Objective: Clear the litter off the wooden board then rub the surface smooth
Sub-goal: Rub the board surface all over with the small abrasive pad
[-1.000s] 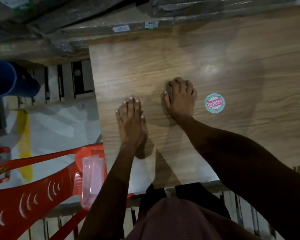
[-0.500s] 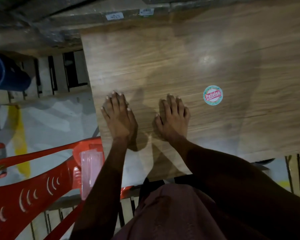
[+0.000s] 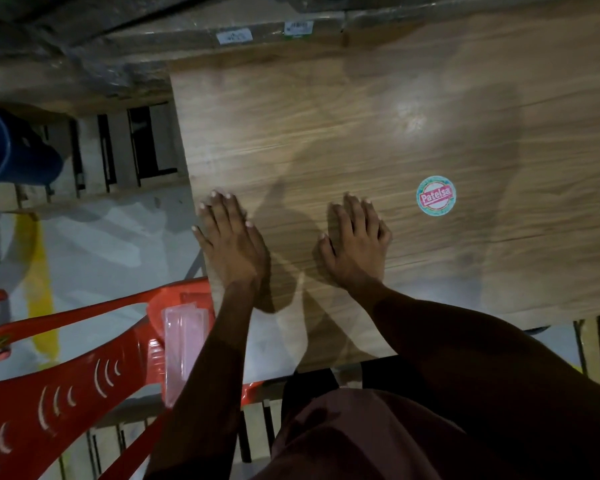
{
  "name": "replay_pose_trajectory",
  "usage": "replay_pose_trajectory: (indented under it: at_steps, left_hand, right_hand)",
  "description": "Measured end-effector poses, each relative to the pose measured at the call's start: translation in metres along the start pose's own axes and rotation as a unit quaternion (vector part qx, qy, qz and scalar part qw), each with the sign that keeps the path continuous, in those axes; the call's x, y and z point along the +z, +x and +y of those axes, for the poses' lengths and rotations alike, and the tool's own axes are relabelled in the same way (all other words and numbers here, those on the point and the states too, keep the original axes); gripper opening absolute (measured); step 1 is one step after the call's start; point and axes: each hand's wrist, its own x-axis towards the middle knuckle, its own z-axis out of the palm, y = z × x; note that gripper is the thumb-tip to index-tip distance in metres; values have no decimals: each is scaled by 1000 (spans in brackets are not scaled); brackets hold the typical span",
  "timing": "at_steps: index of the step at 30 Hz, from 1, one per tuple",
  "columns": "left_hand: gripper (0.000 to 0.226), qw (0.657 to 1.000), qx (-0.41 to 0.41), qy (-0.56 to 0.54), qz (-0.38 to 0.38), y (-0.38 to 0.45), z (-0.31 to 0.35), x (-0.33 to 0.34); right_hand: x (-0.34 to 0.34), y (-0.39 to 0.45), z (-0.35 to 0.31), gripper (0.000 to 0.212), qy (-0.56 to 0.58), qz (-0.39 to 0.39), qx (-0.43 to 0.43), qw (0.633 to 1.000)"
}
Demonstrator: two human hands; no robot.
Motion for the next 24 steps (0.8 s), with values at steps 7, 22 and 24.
replay_pose_trajectory:
  at_steps: [7, 22, 24]
  left_hand:
    - [66, 992, 118, 18, -28, -39, 15, 18]
    - [60, 992, 120, -29, 6, -90, 16, 31]
    - [61, 997, 71, -26, 9, -81, 1, 25]
  right_hand:
    - [0, -1, 0, 63, 6, 1, -7, 1000]
    - [-1, -8, -1, 59, 10, 30, -43, 999]
    - [0, -18, 3, 55, 1, 46, -56, 997]
